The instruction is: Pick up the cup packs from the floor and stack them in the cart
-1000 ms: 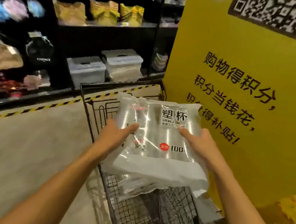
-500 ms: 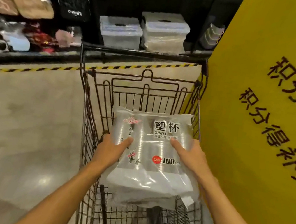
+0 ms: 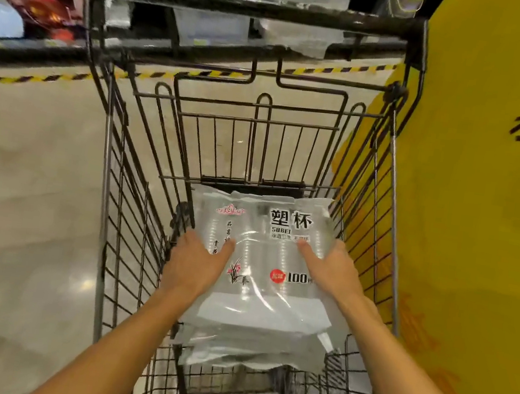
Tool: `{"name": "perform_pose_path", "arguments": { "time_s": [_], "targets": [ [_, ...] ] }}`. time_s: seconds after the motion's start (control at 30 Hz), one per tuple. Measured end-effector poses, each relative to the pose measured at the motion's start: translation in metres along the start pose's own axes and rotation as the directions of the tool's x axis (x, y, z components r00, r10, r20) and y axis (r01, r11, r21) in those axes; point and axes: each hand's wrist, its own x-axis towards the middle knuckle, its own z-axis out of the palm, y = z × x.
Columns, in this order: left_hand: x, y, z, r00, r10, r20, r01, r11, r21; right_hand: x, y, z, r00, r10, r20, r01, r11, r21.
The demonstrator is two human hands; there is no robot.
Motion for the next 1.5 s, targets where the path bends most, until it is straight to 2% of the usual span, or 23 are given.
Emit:
{"name": "perform_pose_path", "arguments": {
  "time_s": [0.1,0.2,0.3,0.4,0.5,0.6,0.8,0.93,1.03,1.1,1.2,1.33,1.43,1.5],
  "targets": [
    [-0.015,0.022,-0.028,0.984,0.163,-0.076,-0.145,0.968,0.206,-0.021,-0.021,-0.021,0.991,-0.129,-0.044,0.121,0.98,-0.158],
    [-0.041,0.065,-0.077,0.948,0.314,-0.044,-0.275,0.884,0.378,-0.055,-0.055,-0.066,0.963,-0.26,-0.073,0.227,0.927,-0.299],
    [-0.075,0.117,-0.132,0.9,0.435,-0.014,-0.38,0.8,0.464,-0.103,-0.09,-0.129,0.928,-0.359,-0.1,0.294,0.869,-0.397],
    [-0.116,0.163,-0.178,0.853,0.521,0.004,-0.45,0.732,0.512,-0.158,-0.112,-0.189,0.894,-0.411,-0.179,0.279,0.823,-0.494],
    [-0.161,0.195,-0.212,0.776,0.63,0.034,-0.532,0.625,0.571,-0.217,-0.118,-0.237,0.863,-0.397,-0.313,0.201,0.837,-0.509],
    [-0.2,0.217,-0.234,0.68,0.727,0.093,-0.64,0.526,0.561,-0.281,-0.108,-0.27,0.831,-0.32,-0.455,0.1,0.891,-0.443],
    [-0.29,0.253,-0.237,0.359,0.867,0.345,-0.865,0.17,0.472,-0.433,-0.055,-0.281,0.687,-0.022,-0.726,-0.201,0.955,-0.219],
    [-0.37,0.256,-0.206,0.144,0.868,0.476,-0.94,-0.031,0.341,-0.552,-0.011,-0.261,0.544,0.21,-0.812,-0.377,0.926,-0.013],
    [-0.441,0.244,-0.178,-0.046,0.823,0.566,-0.962,-0.189,0.197,-0.644,0.023,-0.232,0.39,0.365,-0.845,-0.484,0.862,0.148],
    [-0.487,0.229,-0.159,-0.149,0.776,0.612,-0.957,-0.27,0.109,-0.704,0.041,-0.207,0.29,0.454,-0.843,-0.54,0.804,0.247],
    [-0.557,0.193,-0.134,-0.285,0.71,0.644,-0.93,-0.366,-0.008,-0.791,0.061,-0.163,0.145,0.585,-0.798,-0.606,0.69,0.396],
    [-0.641,0.128,-0.112,-0.416,0.591,0.691,-0.888,-0.429,-0.168,-0.895,0.075,-0.094,-0.027,0.698,-0.715,-0.625,0.547,0.557],
    [-0.691,0.067,-0.102,-0.476,0.52,0.709,-0.863,-0.431,-0.264,-0.96,0.079,-0.037,-0.101,0.74,-0.665,-0.607,0.484,0.63],
    [-0.718,0.026,-0.097,-0.485,0.491,0.724,-0.859,-0.422,-0.29,-1.0,0.08,-0.001,-0.128,0.767,-0.629,-0.592,0.45,0.669]
  ]
}}
